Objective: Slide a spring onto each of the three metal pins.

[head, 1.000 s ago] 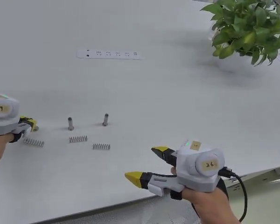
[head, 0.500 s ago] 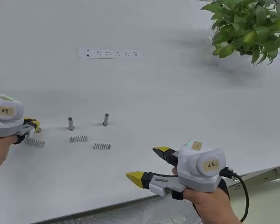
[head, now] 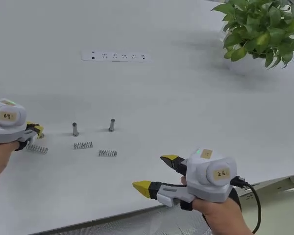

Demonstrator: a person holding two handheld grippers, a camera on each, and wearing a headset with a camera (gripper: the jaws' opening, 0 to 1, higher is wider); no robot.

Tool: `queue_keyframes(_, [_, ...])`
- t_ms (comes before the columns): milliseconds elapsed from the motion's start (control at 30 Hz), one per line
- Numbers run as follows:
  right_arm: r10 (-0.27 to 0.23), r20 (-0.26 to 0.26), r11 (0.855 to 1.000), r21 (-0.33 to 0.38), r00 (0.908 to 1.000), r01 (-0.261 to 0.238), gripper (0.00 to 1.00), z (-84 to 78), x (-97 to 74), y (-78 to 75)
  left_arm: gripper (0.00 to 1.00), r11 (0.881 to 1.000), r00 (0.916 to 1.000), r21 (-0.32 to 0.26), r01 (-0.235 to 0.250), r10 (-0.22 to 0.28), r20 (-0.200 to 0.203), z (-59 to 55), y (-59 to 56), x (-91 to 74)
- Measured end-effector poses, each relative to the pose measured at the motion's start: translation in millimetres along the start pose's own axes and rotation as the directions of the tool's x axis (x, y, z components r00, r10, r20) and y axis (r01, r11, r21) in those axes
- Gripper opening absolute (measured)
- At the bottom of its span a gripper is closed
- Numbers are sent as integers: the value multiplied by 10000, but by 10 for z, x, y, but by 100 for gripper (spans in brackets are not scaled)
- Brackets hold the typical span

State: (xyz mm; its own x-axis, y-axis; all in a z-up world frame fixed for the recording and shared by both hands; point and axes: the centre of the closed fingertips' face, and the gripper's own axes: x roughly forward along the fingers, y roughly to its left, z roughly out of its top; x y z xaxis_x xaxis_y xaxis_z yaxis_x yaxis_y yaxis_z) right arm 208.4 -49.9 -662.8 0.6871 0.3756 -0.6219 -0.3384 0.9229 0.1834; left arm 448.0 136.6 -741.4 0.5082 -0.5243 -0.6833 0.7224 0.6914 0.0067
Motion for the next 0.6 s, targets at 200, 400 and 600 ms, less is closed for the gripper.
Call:
queue_keyframes(200, [26, -19, 10000, 9, 10000, -26, 62, -2, 9, 7, 0, 10000, 10000, 21, 21, -21, -14, -6, 10, 12])
queue_keyframes(400, [21, -22, 10000, 53, 10000, -20, 62, -15, 14, 10, 5, 9999, 10000, -120, 9, -10, -50, -26, 16, -1])
queue_keyframes(600, [-26, -22, 10000, 52, 10000, 26, 62, -16, -2, -5, 13, 9997, 9999, -226, 75, -77, -91, -46, 1, -43])
